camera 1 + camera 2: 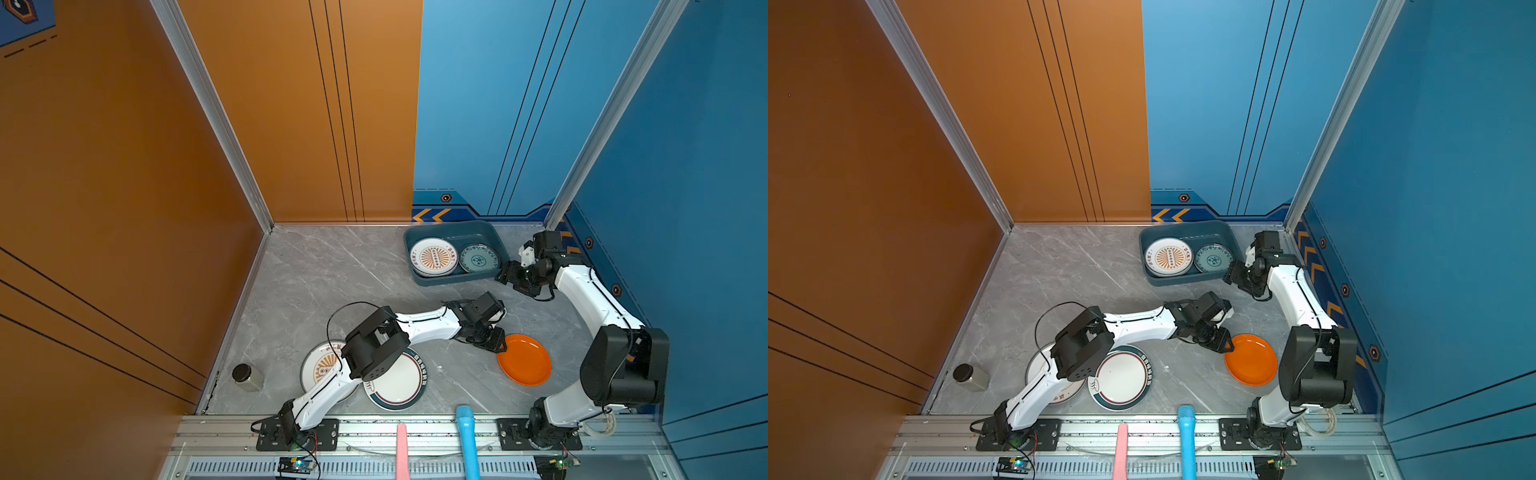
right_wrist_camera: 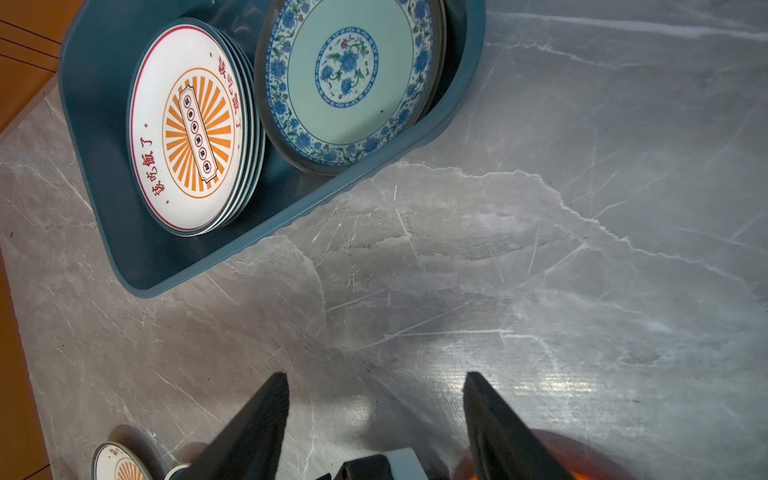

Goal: Place the plates into the plastic bin on the countertop
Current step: 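Reach the left gripper to the orange plate while the right opens and lifts, then grasp the orange plate rim with the left gripper and drag it toward the bin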

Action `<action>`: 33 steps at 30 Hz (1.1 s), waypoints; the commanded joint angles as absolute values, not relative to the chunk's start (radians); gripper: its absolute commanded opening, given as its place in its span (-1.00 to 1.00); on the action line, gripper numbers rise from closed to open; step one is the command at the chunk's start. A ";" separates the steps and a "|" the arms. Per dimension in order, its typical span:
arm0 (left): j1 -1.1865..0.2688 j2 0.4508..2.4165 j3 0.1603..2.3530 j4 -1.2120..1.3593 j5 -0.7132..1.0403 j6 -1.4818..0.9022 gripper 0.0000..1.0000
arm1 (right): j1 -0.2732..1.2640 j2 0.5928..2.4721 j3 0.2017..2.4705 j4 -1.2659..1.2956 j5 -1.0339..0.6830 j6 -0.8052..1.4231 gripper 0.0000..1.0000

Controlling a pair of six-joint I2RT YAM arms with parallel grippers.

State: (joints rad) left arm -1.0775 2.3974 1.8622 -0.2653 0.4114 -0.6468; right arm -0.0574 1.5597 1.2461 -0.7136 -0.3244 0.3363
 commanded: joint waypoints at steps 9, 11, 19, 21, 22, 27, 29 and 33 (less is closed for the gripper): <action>-1.091 2.451 1.891 -0.337 0.408 -0.621 -0.52 | -0.063 1.524 1.232 -0.703 -0.349 0.330 0.37; -1.091 2.453 1.894 -0.345 0.406 -0.619 -0.57 | -0.064 1.518 1.227 -0.701 -0.348 0.327 0.37; -1.099 2.444 1.906 -0.380 0.385 -0.598 -0.83 | -0.064 1.519 1.220 -0.696 -0.349 0.325 0.37; -1.101 2.442 1.904 -0.380 0.388 -0.595 -0.97 | -0.064 1.519 1.220 -0.696 -0.346 0.324 0.37; -1.100 2.441 1.904 -0.383 0.390 -0.594 -1.00 | -0.064 1.519 1.216 -0.696 -0.345 0.322 0.37; -1.095 2.427 1.894 -0.387 0.392 -0.584 -1.00 | -0.064 1.511 1.204 -0.697 -0.340 0.319 0.37; -1.091 2.420 1.890 -0.386 0.392 -0.580 -1.00 | -0.064 1.506 1.200 -0.698 -0.339 0.320 0.37; -1.080 2.396 1.871 -0.387 0.401 -0.567 -1.00 | -0.067 1.499 1.198 -0.698 -0.341 0.319 0.37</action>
